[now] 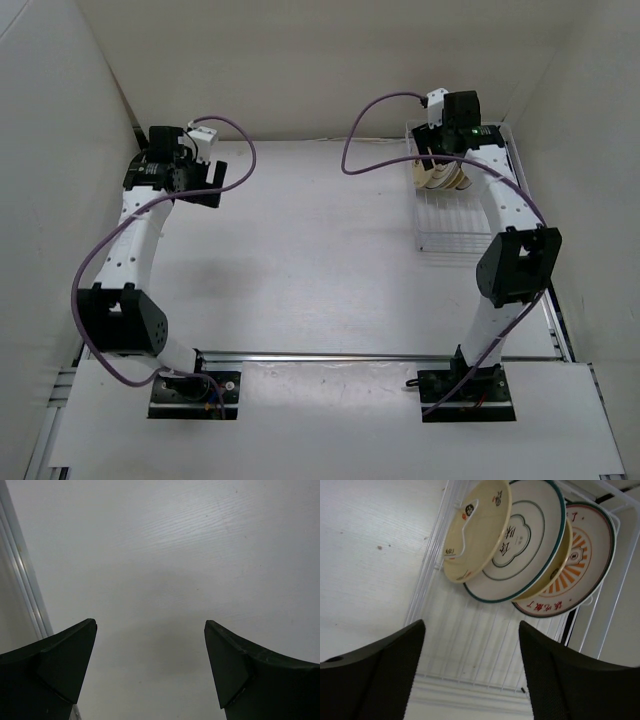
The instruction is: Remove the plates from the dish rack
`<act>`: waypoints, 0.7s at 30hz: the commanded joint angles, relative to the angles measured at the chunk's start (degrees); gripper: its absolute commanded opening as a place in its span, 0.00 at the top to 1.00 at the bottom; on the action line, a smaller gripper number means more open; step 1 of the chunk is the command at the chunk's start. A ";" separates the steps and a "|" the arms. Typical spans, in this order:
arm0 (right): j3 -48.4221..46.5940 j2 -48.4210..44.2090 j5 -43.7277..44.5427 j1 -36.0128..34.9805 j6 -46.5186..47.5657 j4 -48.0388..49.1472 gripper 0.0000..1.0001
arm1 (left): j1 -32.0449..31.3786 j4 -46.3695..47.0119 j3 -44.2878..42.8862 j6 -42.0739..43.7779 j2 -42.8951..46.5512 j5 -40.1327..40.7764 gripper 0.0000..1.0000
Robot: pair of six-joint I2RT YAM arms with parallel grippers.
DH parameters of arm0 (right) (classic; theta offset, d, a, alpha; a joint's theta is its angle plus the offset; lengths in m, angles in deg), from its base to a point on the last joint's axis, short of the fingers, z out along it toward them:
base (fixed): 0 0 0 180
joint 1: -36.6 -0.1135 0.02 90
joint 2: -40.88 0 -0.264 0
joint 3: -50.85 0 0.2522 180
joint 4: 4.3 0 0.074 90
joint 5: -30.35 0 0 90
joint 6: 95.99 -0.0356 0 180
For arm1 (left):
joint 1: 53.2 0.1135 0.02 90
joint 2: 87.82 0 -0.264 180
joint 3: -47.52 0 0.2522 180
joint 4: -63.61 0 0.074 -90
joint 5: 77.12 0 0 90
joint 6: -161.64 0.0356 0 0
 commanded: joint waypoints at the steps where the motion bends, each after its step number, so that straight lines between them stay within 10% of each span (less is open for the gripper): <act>1: -7.58 1.31 -1.56 0.78 -1.44 1.85 0.26 | 0.18 0.73 -2.62 -2.30 -1.73 0.04 0.00; 4: -9.95 4.47 -2.18 1.31 -2.77 2.55 0.40 | 0.18 1.26 -2.63 -2.83 -2.44 -0.49 0.00; 21: -18.75 19.78 -3.24 3.41 -4.70 4.75 0.42 | 0.18 2.31 1.15 -3.88 -1.12 1.71 0.00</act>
